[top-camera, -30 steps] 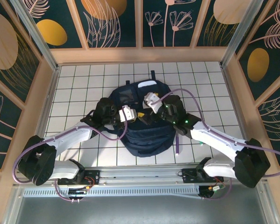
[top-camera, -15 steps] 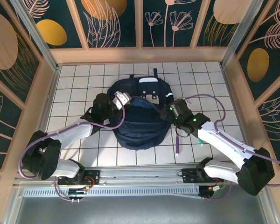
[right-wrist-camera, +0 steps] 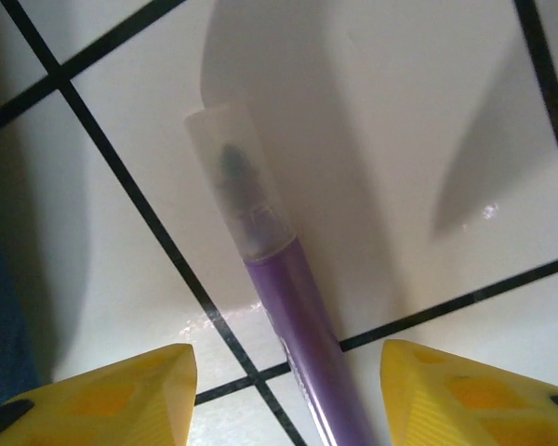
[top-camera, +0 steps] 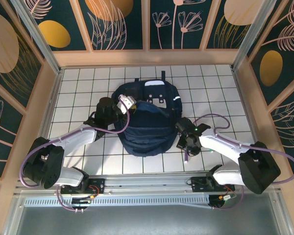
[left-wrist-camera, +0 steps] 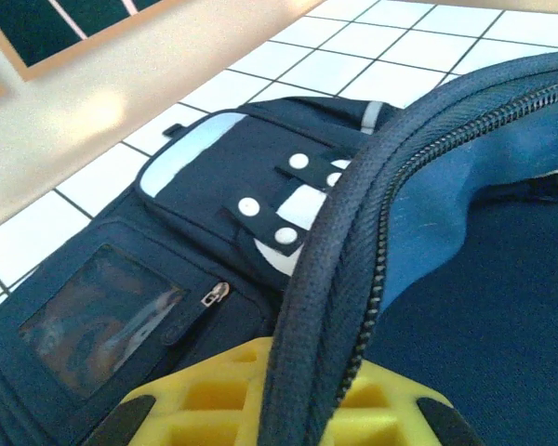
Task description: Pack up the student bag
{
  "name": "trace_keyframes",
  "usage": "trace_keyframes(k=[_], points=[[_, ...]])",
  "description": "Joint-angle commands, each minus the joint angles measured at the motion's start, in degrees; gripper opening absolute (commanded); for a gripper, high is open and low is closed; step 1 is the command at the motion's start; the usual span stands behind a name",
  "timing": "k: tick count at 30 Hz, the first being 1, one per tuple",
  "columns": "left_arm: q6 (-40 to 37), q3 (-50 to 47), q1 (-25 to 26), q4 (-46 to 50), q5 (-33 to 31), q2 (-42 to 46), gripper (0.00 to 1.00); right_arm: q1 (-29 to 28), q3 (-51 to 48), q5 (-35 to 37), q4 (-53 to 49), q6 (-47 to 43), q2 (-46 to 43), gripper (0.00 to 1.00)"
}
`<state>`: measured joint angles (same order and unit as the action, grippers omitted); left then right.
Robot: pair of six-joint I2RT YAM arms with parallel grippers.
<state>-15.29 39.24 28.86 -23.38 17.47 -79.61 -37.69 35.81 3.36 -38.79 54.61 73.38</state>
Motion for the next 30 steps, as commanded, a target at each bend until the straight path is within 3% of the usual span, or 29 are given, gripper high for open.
trace_keyframes(k=[1, 4, 7, 14, 24, 30], points=[[2.4, 1.6, -0.1, -1.1, 7.2, 2.6, 0.0, 0.3, -1.8, -0.2, 2.6, -1.2, 2.4, 0.5], [3.1, 1.4, 0.3, -1.1, 8.2, 2.9, 0.0, 0.2, -3.1, -1.6, 6.1, 0.0, 2.8, 0.45], [3.8, 1.9, 0.4, -0.7, 9.5, 3.1, 0.0, 0.3, -3.2, -0.9, 6.4, 1.4, 2.9, 0.31], [8.7, 0.9, 0.4, -1.9, 9.1, 4.8, 0.0, -0.4, 2.3, -1.4, 0.5, 7.3, -1.0, 0.14], [9.6, 1.2, 1.5, -3.4, 6.3, 4.4, 0.0, -11.0, 15.4, -1.1, -11.0, 27.0, -7.6, 0.12], [10.3, 0.2, 3.1, -4.5, 7.4, 4.3, 0.0, -17.5, 24.2, -2.2, 1.0, 36.4, -3.8, 0.13]])
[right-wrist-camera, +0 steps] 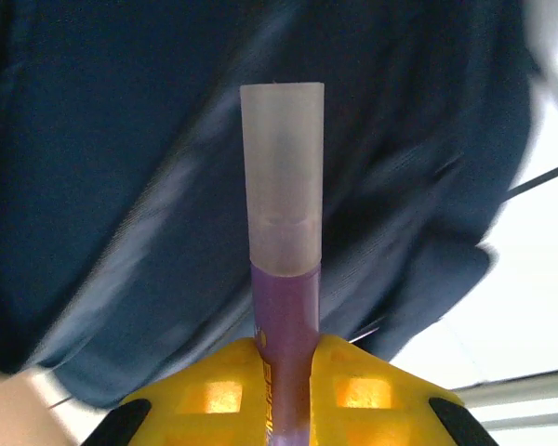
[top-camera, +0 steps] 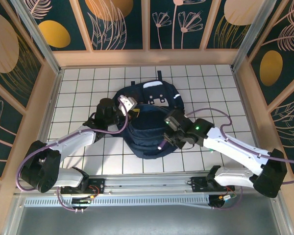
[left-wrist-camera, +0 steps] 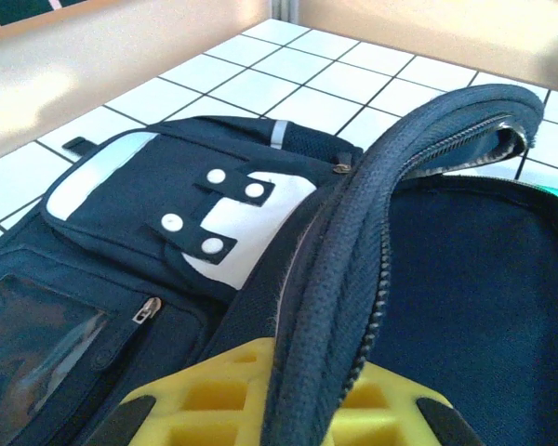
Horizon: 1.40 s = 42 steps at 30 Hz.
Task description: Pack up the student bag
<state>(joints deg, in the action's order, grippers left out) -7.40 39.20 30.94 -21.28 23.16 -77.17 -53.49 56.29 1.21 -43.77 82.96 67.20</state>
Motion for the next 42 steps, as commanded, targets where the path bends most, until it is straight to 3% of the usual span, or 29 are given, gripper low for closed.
trace_keyframes(k=[1, 9, 10, 15, 16, 21, 24, 29, 32, 37, 42], points=[[2.4, 0.1, 1.2, -6.4, 1.6, 1.9, 0.0, -1.5, 4.7, -1.6, 8.3, 9.0, 3.7, 0.13], [5.1, -0.4, 1.4, -4.8, 3.5, 4.1, 0.0, 7.1, 5.4, -1.1, 23.5, 11.1, 10.7, 0.11], [5.9, -0.4, 1.5, -4.7, 4.0, 4.2, 0.0, 7.9, 5.2, -1.1, 24.5, 10.8, 11.2, 0.08], [8.4, -1.0, 1.8, -5.0, 5.0, 5.0, 0.0, 10.4, 4.6, 0.6, 28.0, 11.0, 13.7, 0.09], [8.9, -1.1, 1.8, -5.2, 5.1, 5.2, 0.0, 10.4, 4.5, 0.5, 28.7, 11.3, 14.5, 0.13], [13.4, -1.3, 1.8, -7.4, 2.5, 5.9, 0.0, 10.3, 5.5, 2.2, 28.4, 11.0, 18.9, 0.63], [16.1, -1.3, 1.8, -7.4, -2.6, 5.8, 0.0, 11.4, 5.1, 2.3, 24.6, 9.1, 16.5, 0.73], [16.8, -2.7, 1.8, -8.8, -10.7, 5.6, 0.0, 15.5, 1.5, 2.6, 15.2, 0.7, 6.1, 0.77], [17.7, -2.9, 1.8, -9.4, -16.0, 4.8, 0.0, 21.6, -2.9, 2.1, 11.0, -8.7, 0.4, 0.77], [19.1, -1.6, 1.8, -10.0, -16.9, 2.4, 0.0, 40.6, -13.4, 0.0, 8.8, -16.5, -4.6, 0.78], [20.8, 0.3, 1.8, -8.2, -14.6, 0.4, 0.0, 58.7, -20.8, -0.8, 6.4, -11.5, -6.6, 0.8]])
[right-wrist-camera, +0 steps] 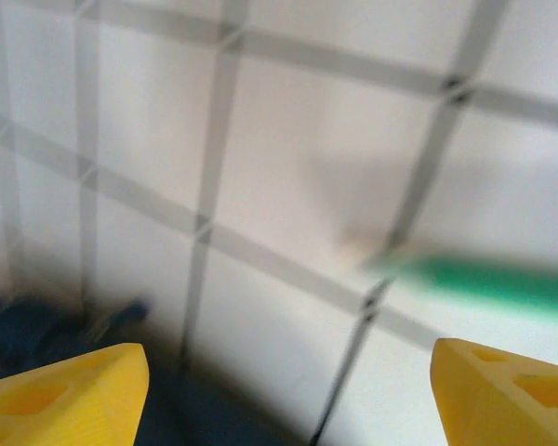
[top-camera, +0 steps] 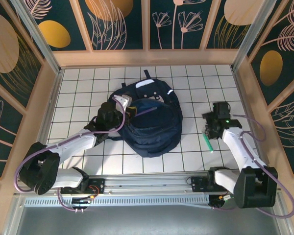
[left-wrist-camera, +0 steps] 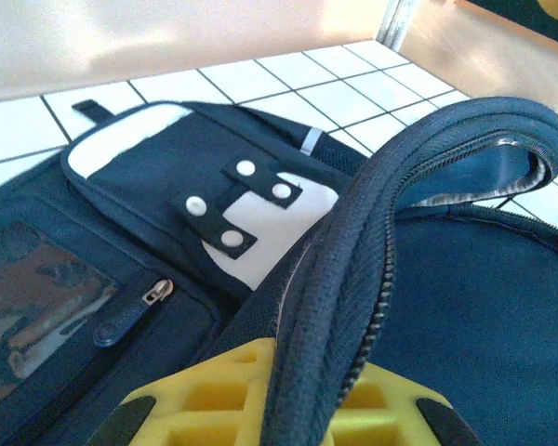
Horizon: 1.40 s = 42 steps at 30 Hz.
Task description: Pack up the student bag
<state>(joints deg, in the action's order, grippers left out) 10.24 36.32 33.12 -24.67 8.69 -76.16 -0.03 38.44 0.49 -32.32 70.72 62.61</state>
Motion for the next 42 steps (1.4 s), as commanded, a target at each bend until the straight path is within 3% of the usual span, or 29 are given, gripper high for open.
trace_keyframes(k=[1, 5, 11, 16, 25, 27, 29, 30, 35, 42], points=[[3.3, 3.0, -0.3, -4.8, 0.1, -0.4, 0.0, 7.1, -4.1, -1.7, -4.2, 1.4, -2.4, 0.8], [2.6, 2.4, -0.4, -3.9, 0.5, 0.7, 0.0, 10.9, -4.8, -5.1, -3.1, 4.9, -2.4, 0.8], [1.9, 1.6, -0.3, -2.9, 1.3, 1.4, 0.0, 11.6, -2.7, -15.5, -2.6, 11.2, 4.4, 0.79], [1.5, 1.7, -0.3, -3.0, 1.9, 1.2, 0.0, 11.6, -1.5, -14.6, -3.0, 14.7, 5.5, 0.8], [1.0, 2.2, -0.3, -2.0, 3.7, 0.0, 0.0, 9.9, -2.0, -13.7, 0.4, 17.4, 16.7, 0.82], [1.2, 2.1, -0.4, -1.9, 4.0, -0.3, 0.0, 9.3, -1.4, -10.5, 0.9, 17.3, 18.3, 0.72], [1.6, 2.0, -0.4, -1.9, 4.1, -0.5, 0.0, 9.6, -1.3, -8.7, 2.0, 16.5, 20.1, 0.55], [1.7, 2.1, -0.3, -1.9, 4.3, -0.4, 0.0, 9.6, -1.2, -8.6, 2.4, 16.1, 21.0, 0.53], [1.8, 2.2, -0.3, -1.2, 4.8, 0.1, 0.0, 8.0, -0.9, -9.6, 3.7, 14.1, 22.4, 0.17], [1.7, 1.3, -0.4, -1.2, 4.1, 0.9, 0.0, 3.9, 0.7, -8.5, -0.9, 13.5, 15.6, 0.1]])
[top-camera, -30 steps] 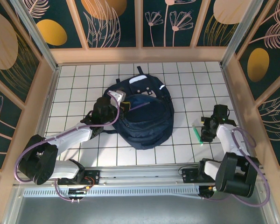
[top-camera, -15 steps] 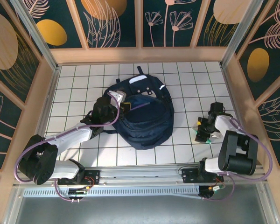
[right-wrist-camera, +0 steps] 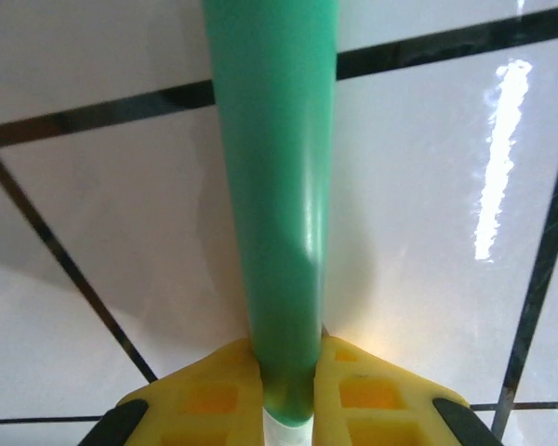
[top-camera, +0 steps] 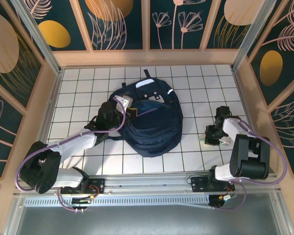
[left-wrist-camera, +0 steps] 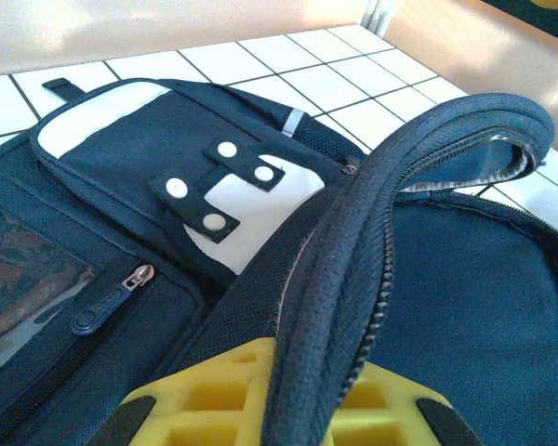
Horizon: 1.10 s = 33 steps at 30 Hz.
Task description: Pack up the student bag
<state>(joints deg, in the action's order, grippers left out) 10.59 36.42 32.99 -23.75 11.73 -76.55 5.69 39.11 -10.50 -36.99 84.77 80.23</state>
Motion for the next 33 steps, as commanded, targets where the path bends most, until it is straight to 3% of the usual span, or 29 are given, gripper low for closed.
trace_keyframes(k=[1, 5, 8, 13, 17, 23, 25, 27, 28, 33], points=[[1.5, 1.1, -0.2, -2.4, 1.0, 1.3, 0.0, -3.3, 1.1, 3.3, 2.4, -0.5, -3.6, 0.1], [2.4, 1.7, -0.2, -2.0, 0.7, 0.7, 0.0, -13.2, 7.1, 6.4, -3.7, 2.5, -10.2, 0.11], [2.8, 2.6, -0.3, -1.6, 1.4, 0.5, 0.0, -24.4, 11.0, 8.4, -2.6, 7.2, -13.9, 0.13], [3.8, 4.4, -0.3, -1.5, 4.6, 0.2, 0.0, -39.7, 16.9, 10.2, 1.9, 13.4, -10.3, 0.13], [7.5, 5.9, -0.2, -2.3, 8.8, -0.9, 0.0, -45.9, 21.4, 10.5, 7.1, 15.9, -5.3, 0.13], [14.2, 5.0, -0.1, -6.3, 12.0, -1.4, 0.0, -47.1, 28.2, 10.5, 13.3, 14.2, 4.2, 0.13], [14.8, 4.8, -0.1, -6.9, 12.2, -1.3, 0.0, -47.1, 30.2, 10.8, 13.5, 12.5, 8.0, 0.24], [15.8, 4.5, 0.0, -7.5, 12.2, -0.9, 0.0, -47.1, 30.2, 9.9, 15.2, 10.6, 9.8, 0.6], [16.5, 4.4, -0.1, -8.1, 12.8, -0.7, 0.0, -47.1, 29.8, 10.1, 15.5, 10.0, 9.6, 0.7], [16.9, 4.5, -0.1, -9.5, 15.8, -0.6, 0.03, -46.6, 27.3, 16.1, 7.3, 8.1, 2.6, 0.75]])
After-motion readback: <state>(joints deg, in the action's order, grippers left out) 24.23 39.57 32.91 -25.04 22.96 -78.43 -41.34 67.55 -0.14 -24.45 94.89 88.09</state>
